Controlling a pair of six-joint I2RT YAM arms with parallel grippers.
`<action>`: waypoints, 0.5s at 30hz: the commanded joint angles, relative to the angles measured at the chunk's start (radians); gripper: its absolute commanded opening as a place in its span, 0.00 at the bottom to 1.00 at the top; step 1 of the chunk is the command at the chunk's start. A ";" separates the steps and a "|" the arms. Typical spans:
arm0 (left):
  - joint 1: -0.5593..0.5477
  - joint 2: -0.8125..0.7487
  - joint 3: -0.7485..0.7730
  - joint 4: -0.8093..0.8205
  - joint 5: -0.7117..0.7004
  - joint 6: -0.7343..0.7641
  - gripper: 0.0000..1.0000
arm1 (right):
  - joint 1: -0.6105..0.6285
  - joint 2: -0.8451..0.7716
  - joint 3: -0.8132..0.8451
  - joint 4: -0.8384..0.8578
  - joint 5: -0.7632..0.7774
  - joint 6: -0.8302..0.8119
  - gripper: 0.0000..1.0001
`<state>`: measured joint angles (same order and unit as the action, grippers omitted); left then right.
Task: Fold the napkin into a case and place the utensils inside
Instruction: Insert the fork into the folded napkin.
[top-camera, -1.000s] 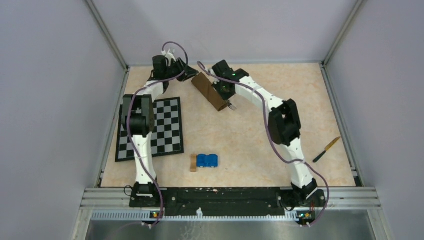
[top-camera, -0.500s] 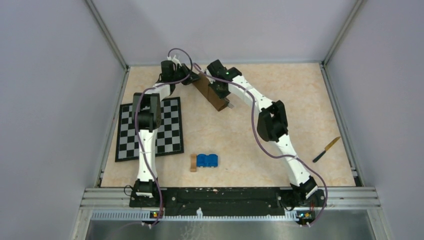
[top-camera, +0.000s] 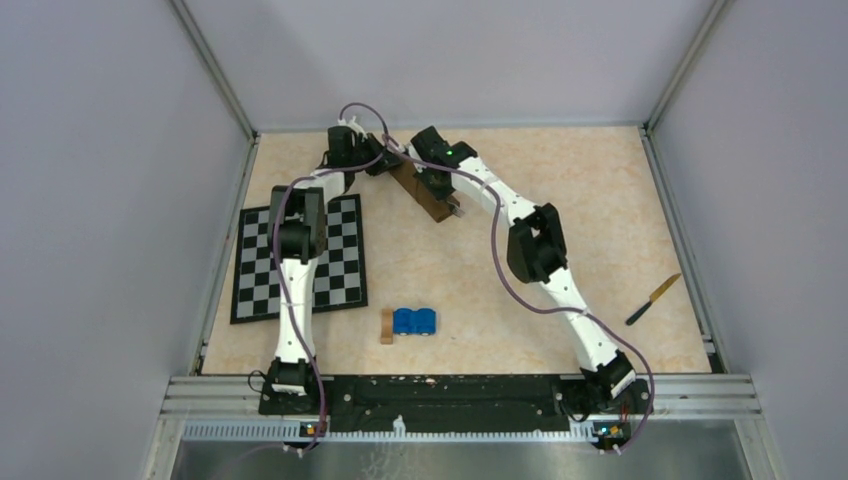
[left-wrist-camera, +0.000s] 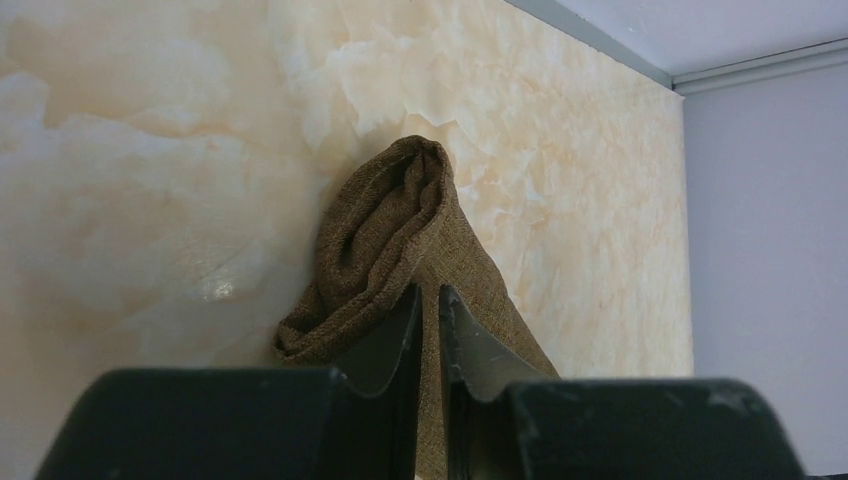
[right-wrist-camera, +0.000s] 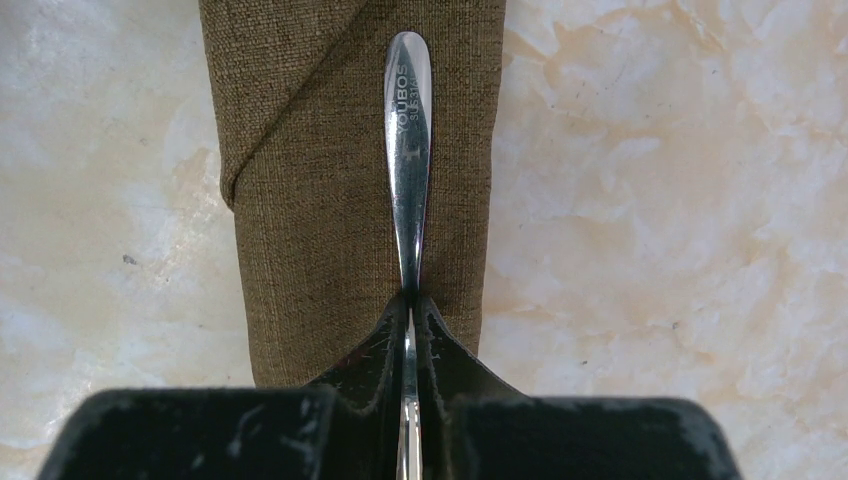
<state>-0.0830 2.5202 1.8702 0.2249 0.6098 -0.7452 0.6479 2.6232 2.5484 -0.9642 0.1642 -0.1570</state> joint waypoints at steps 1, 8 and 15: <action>-0.008 0.005 0.021 0.012 -0.014 0.031 0.15 | 0.012 0.013 0.055 0.064 0.021 -0.013 0.00; -0.014 0.002 0.025 -0.004 -0.021 0.043 0.15 | 0.023 -0.026 0.072 0.082 0.046 0.014 0.34; -0.014 -0.003 0.021 -0.028 -0.025 0.058 0.15 | 0.024 -0.382 -0.278 0.138 0.044 0.302 0.52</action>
<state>-0.0937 2.5229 1.8702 0.2169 0.5999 -0.7197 0.6628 2.5584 2.4706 -0.8898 0.1860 -0.0532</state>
